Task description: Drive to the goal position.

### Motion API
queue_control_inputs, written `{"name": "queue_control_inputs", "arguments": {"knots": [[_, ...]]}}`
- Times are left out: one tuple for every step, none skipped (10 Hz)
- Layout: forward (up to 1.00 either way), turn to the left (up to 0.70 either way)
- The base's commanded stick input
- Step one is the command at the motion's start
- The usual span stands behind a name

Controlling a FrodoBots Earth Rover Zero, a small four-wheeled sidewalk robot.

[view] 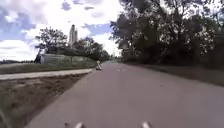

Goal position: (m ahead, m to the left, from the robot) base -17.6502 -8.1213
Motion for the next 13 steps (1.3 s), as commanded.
{"name": "queue_control_inputs", "arguments": {"knots": [[1.0, 0.0], [1.0, 0.0], [1.0, 0.0], [1.0, 0.0], [1.0, 0.0], [1.0, -0.27], [1.0, -0.27], [1.0, -0.27], [1.0, -0.27], [1.0, -0.27], [1.0, -0.27], [1.0, -0.13], [1.0, 0.0]]}}
